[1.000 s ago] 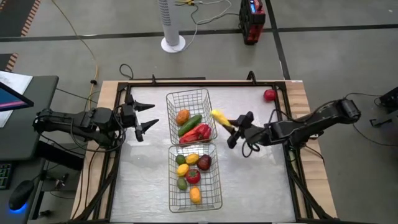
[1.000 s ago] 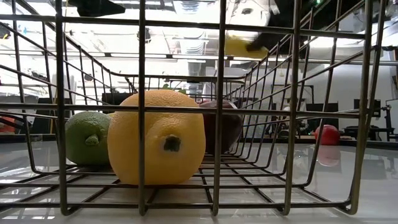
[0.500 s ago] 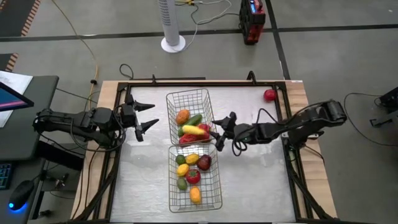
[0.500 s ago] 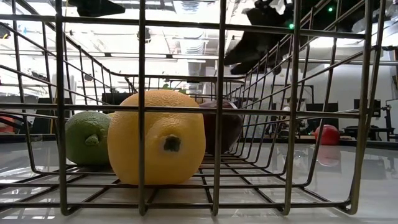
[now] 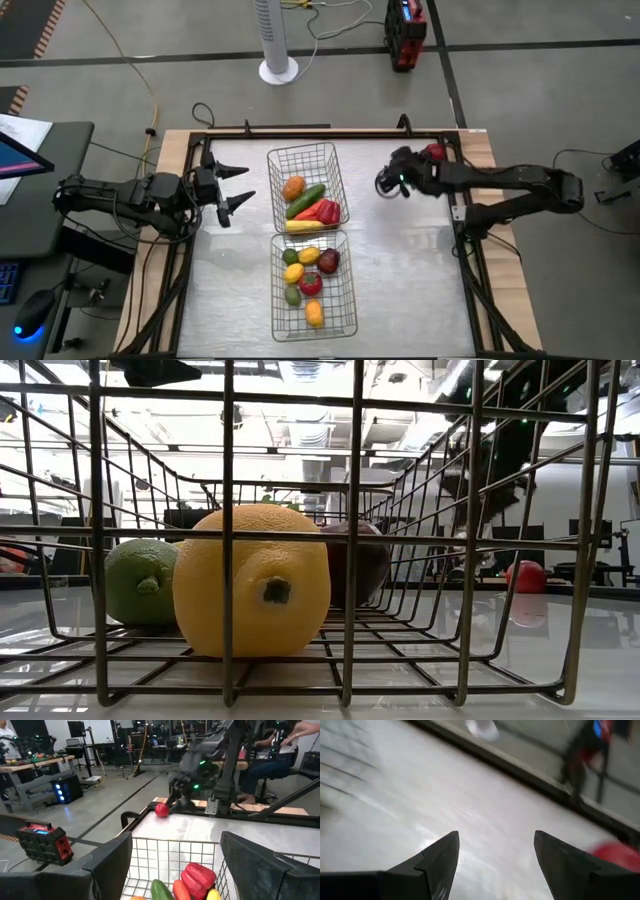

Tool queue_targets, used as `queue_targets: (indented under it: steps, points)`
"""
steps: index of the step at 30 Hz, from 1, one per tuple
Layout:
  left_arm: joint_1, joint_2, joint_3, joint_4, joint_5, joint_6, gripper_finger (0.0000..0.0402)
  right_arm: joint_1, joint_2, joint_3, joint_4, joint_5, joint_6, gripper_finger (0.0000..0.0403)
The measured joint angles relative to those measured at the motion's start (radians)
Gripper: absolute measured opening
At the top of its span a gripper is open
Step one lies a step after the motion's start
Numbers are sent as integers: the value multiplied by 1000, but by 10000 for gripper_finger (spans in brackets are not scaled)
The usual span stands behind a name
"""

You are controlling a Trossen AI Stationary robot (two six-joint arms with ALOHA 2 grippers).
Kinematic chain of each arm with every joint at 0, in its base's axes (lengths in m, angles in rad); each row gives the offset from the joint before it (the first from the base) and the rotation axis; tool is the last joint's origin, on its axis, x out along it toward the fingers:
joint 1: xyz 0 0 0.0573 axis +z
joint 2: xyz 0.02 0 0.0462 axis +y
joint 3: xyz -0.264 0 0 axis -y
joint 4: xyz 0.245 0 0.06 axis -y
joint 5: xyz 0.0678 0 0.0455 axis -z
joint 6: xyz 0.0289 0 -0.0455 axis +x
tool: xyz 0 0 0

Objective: Sort produce into baskets
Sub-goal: Put the tomato into the bottom wire basket

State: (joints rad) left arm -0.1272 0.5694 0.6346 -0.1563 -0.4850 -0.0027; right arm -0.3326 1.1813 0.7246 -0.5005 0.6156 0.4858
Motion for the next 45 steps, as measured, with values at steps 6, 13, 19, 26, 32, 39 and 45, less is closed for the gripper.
queue_targets:
  steps: [6,13,19,26,32,39,45]
  points:
    - [0,0,0,3,0,-6,292,-273,67,25,-67,-130,-170,286]
    - [0,0,0,4,0,18,292,-471,186,179,-225,-203,-345,290]
    - [0,0,0,5,0,19,292,-554,313,252,-366,-203,-405,323]
    - [0,0,0,-2,15,8,292,-585,444,336,-400,-211,-342,375]
    - [0,0,0,-13,16,15,292,-566,530,408,-500,-60,-311,388]
    - [0,0,0,-11,16,17,292,-582,665,489,-634,-69,-243,386]
    - [0,0,0,-11,16,17,292,-595,768,525,-696,-101,-221,386]
